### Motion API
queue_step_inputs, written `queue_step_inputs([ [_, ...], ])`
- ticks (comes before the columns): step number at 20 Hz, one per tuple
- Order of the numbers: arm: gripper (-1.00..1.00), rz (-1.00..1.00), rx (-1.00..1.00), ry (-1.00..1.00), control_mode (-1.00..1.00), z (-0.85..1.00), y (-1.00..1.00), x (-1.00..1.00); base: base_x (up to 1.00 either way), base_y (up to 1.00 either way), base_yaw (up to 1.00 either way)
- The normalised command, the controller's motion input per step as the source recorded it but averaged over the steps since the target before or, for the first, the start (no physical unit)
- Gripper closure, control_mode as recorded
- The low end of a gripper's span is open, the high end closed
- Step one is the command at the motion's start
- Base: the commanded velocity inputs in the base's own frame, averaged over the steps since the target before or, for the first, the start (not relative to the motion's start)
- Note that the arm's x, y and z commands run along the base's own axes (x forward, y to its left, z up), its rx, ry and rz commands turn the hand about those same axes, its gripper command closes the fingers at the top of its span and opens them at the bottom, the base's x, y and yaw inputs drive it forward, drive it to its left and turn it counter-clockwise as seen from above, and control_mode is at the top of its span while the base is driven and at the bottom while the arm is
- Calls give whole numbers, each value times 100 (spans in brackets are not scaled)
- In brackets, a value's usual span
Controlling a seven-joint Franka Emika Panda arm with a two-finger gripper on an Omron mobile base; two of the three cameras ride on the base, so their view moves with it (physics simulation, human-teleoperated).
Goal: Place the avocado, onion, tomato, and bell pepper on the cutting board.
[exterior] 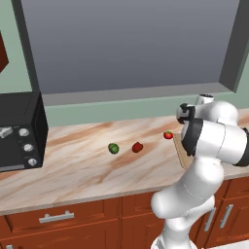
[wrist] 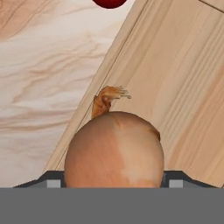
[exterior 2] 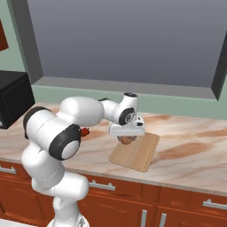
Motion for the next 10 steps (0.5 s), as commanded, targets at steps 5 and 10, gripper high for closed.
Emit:
queue_step_inputs([
  [5,100,0,0,1,-100,-17,-8,23,0,0,0],
  [10,100,0,0,0,-100,-20,-16,28,0,0,0],
])
